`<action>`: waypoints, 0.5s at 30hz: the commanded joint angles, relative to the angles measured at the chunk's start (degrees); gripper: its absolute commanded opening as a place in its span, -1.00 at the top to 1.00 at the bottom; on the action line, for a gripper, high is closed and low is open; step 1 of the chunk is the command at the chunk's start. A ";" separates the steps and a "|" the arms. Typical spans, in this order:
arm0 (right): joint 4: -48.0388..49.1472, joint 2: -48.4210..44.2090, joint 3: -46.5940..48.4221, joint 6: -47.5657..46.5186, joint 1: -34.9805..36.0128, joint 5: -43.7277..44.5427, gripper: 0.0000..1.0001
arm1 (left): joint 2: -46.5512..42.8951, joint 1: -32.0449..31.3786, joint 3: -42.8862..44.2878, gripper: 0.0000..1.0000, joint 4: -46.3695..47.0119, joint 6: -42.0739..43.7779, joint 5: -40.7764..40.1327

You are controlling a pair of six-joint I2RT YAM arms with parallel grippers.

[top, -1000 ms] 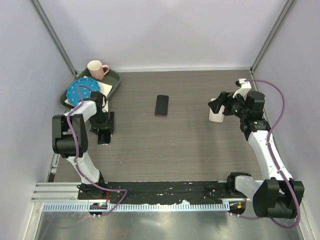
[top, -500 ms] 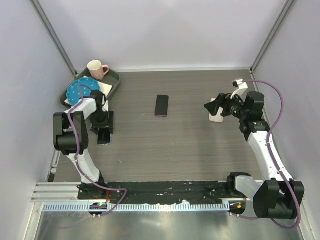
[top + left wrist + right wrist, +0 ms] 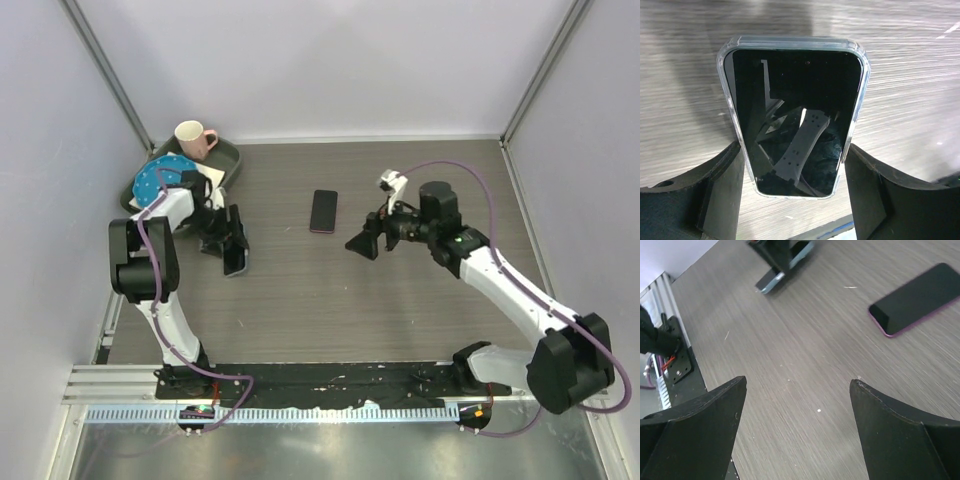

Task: Take the phone out of the phone case
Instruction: Pick up the phone at the center of the board, then adjust the phone.

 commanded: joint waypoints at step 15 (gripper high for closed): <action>12.97 24.31 18.24 0.95 14.67 12.69 -0.77 | -4.18 -5.93 -0.03 1.00 29.19 -29.61 28.39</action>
